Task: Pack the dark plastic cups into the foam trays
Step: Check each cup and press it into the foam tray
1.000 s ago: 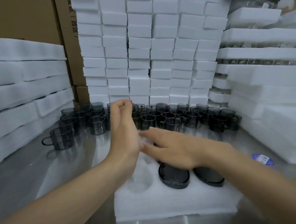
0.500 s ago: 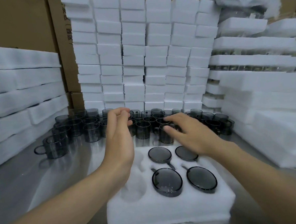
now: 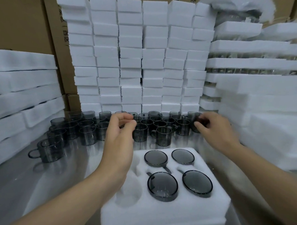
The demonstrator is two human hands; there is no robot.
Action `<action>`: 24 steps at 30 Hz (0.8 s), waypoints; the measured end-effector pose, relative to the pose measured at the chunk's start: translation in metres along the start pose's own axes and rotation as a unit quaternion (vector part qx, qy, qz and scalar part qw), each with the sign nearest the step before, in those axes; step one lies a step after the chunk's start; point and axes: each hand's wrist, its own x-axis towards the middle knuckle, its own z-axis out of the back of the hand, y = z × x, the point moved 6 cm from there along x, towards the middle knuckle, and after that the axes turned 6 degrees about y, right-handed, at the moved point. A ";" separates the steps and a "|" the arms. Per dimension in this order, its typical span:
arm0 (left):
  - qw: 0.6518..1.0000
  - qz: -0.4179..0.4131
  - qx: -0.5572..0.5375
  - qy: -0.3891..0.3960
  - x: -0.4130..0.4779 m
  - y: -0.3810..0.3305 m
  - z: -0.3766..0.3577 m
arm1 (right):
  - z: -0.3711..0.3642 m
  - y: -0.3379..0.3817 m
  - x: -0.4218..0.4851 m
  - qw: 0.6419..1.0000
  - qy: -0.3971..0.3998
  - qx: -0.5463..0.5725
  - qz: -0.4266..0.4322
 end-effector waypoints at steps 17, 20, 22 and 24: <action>0.998 -0.015 -0.042 0.047 0.000 -0.003 -0.006 | -0.008 0.170 -0.071 0.930 0.051 0.165 0.324; 0.998 -0.020 -0.048 0.031 0.000 -0.004 -0.004 | -0.012 0.168 -0.070 0.925 0.075 0.180 0.327; 0.998 -0.020 -0.049 0.030 -0.001 -0.004 -0.004 | -0.018 0.166 -0.068 0.923 0.109 0.180 0.322; 0.998 -0.021 -0.061 0.023 0.000 -0.003 -0.003 | -0.021 0.164 -0.066 0.921 0.125 0.183 0.321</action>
